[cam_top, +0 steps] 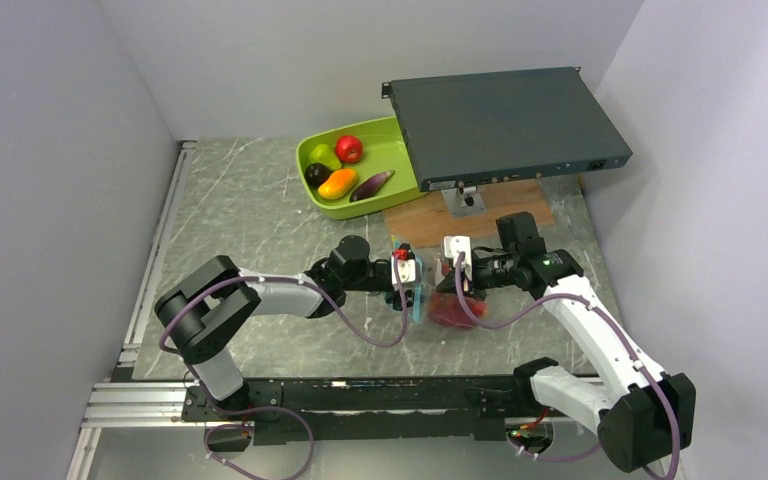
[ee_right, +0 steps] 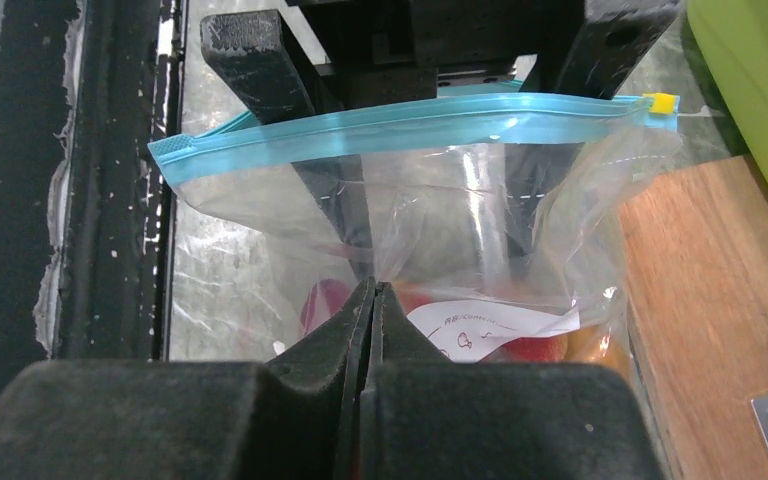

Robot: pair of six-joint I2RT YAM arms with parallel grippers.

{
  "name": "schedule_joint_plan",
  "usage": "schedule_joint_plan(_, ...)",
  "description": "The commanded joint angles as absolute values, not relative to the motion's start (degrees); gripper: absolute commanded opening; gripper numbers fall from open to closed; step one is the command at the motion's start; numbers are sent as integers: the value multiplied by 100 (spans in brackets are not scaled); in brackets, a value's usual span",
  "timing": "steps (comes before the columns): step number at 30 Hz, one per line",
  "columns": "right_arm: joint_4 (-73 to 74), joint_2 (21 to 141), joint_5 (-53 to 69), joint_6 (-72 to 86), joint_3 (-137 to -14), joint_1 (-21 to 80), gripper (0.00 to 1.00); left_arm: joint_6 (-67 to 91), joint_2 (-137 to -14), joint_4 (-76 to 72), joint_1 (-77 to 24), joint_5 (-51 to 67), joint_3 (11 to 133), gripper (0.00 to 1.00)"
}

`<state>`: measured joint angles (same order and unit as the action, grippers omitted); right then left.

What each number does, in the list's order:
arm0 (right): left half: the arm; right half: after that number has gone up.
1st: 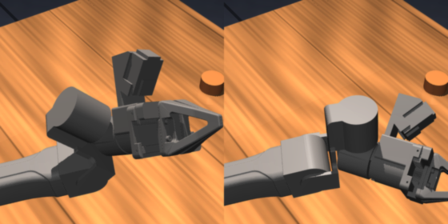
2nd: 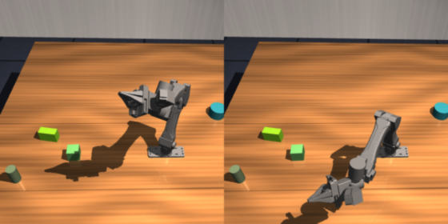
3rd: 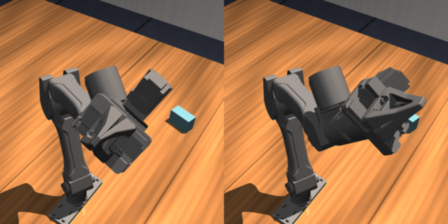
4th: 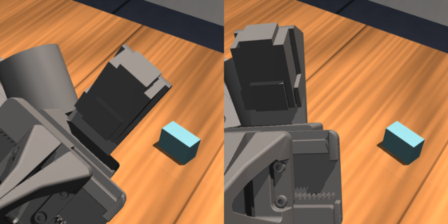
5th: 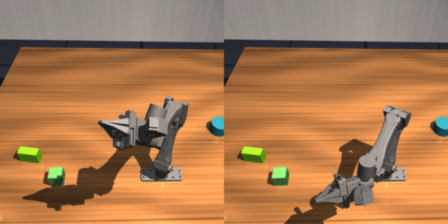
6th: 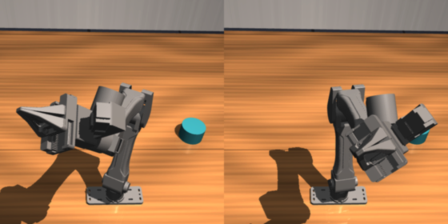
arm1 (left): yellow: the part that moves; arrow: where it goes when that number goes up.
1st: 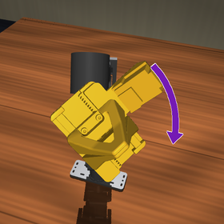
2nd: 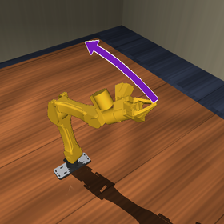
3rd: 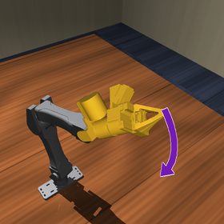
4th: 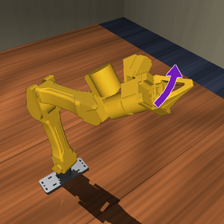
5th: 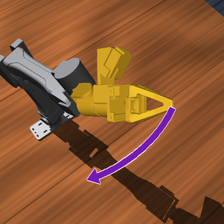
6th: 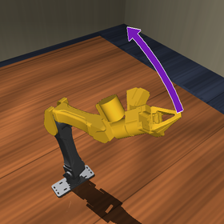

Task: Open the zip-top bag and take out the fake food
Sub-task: Adjust the zipper food storage bag at the center of the board.

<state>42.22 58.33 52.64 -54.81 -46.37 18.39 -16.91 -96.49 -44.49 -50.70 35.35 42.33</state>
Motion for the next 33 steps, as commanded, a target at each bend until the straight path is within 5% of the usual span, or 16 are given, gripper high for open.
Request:
schedule_joint_plan(1, 3831, 5853, 5781, -5098, -4938, 1830, 0, -1675, -9722, -4198, -5091, 4116, 4582, 67)
schedule_joint_plan(15, 3468, 6105, 5799, -4654, -5033, 1802, 0, -1896, -9790, -3453, -5094, 4557, 5071, 67)
schedule_joint_plan(33, 3359, 6963, 6226, -4419, -5836, 1996, 0, -1489, -9851, -4431, -4962, 4206, 4960, 61)
